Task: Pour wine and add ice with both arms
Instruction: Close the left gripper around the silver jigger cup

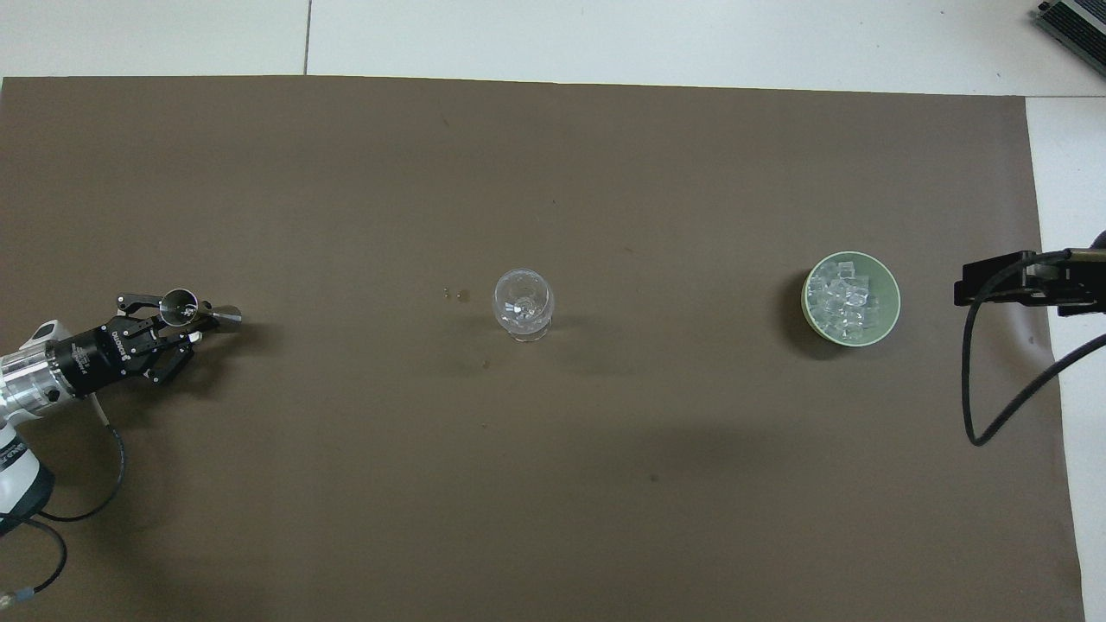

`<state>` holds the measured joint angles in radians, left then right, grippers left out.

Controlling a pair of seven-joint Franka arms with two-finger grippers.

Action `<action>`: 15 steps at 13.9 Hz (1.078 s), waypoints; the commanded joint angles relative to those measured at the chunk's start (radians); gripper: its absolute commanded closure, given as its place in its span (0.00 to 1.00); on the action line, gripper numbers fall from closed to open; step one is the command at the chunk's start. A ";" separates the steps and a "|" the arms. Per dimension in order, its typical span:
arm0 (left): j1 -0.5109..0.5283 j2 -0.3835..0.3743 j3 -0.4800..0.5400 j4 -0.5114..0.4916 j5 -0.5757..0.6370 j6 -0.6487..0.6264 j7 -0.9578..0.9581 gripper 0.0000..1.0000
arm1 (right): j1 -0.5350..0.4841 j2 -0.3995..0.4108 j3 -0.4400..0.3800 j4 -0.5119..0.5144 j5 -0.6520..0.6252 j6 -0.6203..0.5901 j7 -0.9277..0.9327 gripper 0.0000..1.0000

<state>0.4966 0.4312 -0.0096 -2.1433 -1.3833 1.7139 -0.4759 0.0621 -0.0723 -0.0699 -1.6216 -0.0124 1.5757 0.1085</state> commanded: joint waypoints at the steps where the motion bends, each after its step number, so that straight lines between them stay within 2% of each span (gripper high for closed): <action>1: -0.024 0.017 0.013 0.014 -0.025 0.000 0.000 0.82 | -0.007 -0.021 0.002 -0.023 0.017 0.006 -0.026 0.00; 2: -0.026 0.017 0.013 0.016 -0.028 0.000 -0.004 0.90 | -0.007 -0.021 0.002 -0.023 0.017 0.006 -0.026 0.00; 7: -0.032 0.017 0.013 0.023 -0.037 -0.002 -0.046 1.00 | -0.007 -0.021 0.002 -0.023 0.017 0.006 -0.026 0.00; 15: -0.055 0.009 0.007 0.039 -0.045 -0.010 -0.096 1.00 | -0.007 -0.021 0.002 -0.023 0.017 0.006 -0.026 0.00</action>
<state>0.4575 0.4317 -0.0100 -2.1225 -1.4068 1.7131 -0.5494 0.0620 -0.0723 -0.0699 -1.6216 -0.0124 1.5757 0.1085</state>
